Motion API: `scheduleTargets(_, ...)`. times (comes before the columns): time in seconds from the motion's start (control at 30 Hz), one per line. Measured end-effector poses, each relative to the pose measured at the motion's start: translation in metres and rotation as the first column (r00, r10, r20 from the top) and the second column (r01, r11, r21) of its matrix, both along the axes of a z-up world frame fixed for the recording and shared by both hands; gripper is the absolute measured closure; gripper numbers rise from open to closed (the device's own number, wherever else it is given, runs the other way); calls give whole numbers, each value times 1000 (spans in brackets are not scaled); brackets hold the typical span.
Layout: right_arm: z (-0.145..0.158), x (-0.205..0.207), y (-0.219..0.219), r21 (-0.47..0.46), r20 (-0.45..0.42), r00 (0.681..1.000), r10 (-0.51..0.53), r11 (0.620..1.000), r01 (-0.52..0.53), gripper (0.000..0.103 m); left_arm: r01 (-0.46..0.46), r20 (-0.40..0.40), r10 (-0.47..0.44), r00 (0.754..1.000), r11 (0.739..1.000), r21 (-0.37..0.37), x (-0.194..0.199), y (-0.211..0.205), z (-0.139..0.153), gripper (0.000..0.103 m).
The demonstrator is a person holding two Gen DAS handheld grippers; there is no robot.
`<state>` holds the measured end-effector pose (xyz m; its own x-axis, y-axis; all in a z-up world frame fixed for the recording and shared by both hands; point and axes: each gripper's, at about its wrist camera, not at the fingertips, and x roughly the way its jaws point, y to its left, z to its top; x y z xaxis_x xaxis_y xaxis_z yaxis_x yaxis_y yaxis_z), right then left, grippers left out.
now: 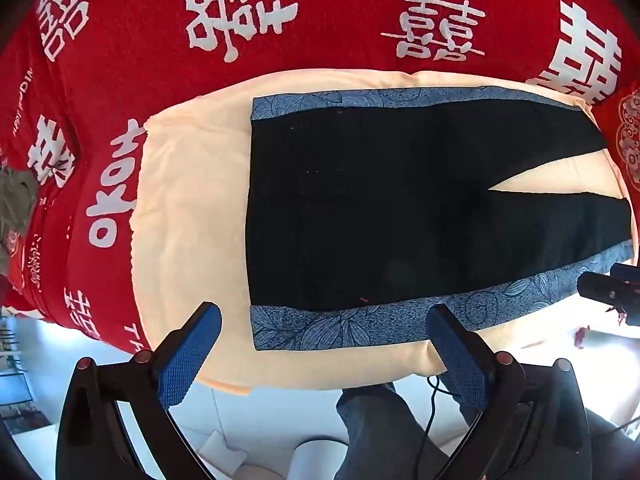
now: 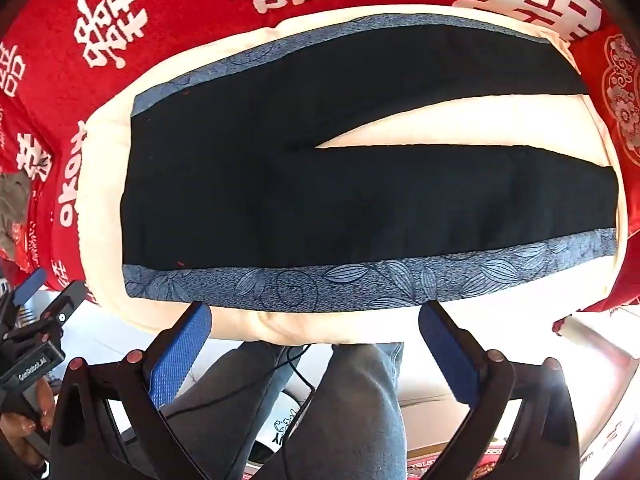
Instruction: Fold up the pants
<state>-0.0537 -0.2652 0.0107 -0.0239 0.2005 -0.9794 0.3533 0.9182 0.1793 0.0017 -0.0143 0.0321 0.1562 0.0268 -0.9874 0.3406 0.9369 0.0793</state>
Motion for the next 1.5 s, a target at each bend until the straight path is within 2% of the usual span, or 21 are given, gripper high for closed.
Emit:
scheduleTargets(0.4, -10, 4, 6, 11, -3, 999, 40, 999, -40, 0, 10, 16, -10, 1000, 1000, 20, 2, -7, 2, 0)
scheduleTargets(1.5, -16, 4, -8, 11, -36, 999, 22, 1000, -22, 0, 39, 0, -39, 999, 998, 44, 5, -23, -3, 0)
